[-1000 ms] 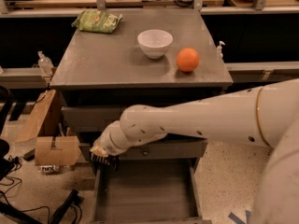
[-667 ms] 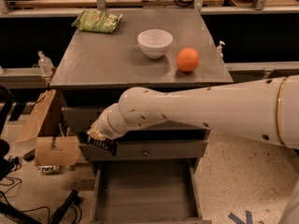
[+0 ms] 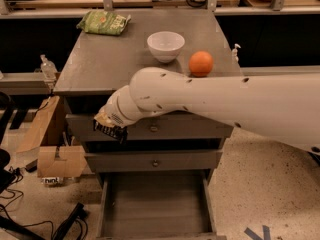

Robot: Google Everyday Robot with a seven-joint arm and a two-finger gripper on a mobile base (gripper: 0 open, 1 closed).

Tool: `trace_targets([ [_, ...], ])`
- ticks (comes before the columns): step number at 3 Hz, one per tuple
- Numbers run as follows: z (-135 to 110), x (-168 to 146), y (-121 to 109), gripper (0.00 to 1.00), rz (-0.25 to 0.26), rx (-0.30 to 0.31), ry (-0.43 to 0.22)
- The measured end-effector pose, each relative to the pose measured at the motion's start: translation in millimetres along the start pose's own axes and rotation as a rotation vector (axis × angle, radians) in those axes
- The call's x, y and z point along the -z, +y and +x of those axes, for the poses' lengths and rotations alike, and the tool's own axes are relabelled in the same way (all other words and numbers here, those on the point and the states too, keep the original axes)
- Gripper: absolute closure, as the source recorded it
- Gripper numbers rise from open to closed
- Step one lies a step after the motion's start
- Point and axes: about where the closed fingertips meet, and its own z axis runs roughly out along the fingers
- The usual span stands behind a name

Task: Pick rxbar chocolate from bottom drawer and place on counter

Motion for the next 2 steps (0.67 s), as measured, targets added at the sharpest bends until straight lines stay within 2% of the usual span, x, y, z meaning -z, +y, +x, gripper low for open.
trace_targets([
  [1,-2.7,0.1,-1.3,1.00,-0.002,0.003,0.000],
  [2,-26.9,1.8,-13.2,1.00,-0.024,0.031,-0.003],
])
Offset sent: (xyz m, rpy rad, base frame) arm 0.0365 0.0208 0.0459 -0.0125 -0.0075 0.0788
